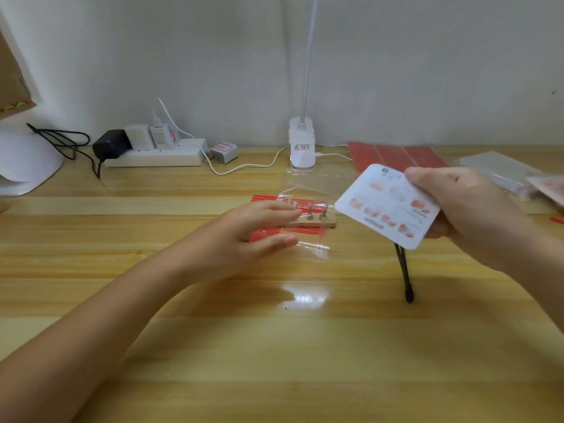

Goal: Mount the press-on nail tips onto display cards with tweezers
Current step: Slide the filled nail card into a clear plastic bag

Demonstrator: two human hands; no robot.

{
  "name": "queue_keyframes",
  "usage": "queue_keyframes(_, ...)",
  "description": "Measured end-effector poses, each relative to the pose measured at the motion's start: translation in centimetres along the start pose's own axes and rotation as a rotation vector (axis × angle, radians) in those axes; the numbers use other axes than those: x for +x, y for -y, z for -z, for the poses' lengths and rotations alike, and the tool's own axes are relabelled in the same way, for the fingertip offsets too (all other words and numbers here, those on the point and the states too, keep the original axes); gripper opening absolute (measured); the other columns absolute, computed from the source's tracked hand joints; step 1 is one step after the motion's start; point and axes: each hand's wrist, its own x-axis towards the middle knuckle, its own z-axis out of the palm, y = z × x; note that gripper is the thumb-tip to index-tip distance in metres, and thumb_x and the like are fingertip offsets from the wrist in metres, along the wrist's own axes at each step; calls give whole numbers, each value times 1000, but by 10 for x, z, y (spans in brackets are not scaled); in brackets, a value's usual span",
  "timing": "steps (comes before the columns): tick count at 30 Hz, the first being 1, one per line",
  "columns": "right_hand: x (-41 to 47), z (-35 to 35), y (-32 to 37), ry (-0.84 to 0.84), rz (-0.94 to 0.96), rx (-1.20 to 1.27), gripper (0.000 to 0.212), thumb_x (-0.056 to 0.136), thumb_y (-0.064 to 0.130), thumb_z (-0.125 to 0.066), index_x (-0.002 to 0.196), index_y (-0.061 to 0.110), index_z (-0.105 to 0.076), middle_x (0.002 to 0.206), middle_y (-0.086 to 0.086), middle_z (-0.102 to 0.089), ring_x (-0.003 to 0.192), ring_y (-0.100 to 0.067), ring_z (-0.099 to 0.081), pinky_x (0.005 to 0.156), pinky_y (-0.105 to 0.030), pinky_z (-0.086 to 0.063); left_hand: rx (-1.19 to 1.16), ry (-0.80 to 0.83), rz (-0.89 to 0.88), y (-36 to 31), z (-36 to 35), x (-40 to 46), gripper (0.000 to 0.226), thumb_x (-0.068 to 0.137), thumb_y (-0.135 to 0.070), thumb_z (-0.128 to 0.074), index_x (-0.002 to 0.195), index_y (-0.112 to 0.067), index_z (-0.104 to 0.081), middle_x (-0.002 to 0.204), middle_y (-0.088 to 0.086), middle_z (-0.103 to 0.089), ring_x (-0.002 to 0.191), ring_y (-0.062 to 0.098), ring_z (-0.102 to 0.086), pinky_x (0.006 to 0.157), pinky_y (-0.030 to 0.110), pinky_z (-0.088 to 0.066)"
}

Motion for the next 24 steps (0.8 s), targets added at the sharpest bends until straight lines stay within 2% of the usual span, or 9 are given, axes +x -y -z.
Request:
queue_keyframes(3,1,4,1,142,-290,19,44,93,21,-51,56,10,-71,58,-4,-66,41,-10,-47,37,-15,-40,-11,-14,-23,1,-13,0,49,78,-45,-46,126,-34,-44,125,-22,-47,118,-9,-41,92,8,-37)
queue_keyframes(6,-1,6,1,222,-428,6,24,89,19,-57,79,0,-68,63,-10,-69,37,-8,-51,35,-14,-42,1,-55,-38,4,-24,-1,53,79,-44,-45,130,-30,-41,130,-15,-46,122,-2,-42,93,13,-41)
queue_keyframes(11,0,6,-3,240,-526,-5,20,90,15,-58,93,-4,-65,75,-12,-73,48,-11,-65,37,-15,-47,27,-75,-45,8,-33,-3,53,81,-44,-44,132,-32,-36,132,-15,-44,125,0,-39,102,21,-35)
queue_keyframes(17,-2,-3,-6,282,-578,111,18,92,13,-54,105,1,-57,86,-11,-74,66,-18,-72,40,-17,-51,53,-60,-76,8,-35,-3,43,88,-42,-48,128,-40,-32,130,-26,-37,122,-12,-31,101,4,-23)
queue_keyframes(20,-4,-8,-8,285,-576,115,13,94,13,-52,101,3,-55,84,-9,-74,70,-20,-72,41,-17,-51,49,-56,-80,9,-35,-3,44,86,-36,-48,124,-47,-30,126,-32,-35,121,-13,-33,100,4,-24)
queue_keyframes(24,-8,-14,-9,271,-533,33,8,95,14,-51,95,7,-53,83,-7,-74,72,-23,-72,42,-17,-50,50,-43,-87,9,-35,-4,45,86,-39,-49,124,-50,-28,127,-35,-32,121,-20,-28,99,2,-22)
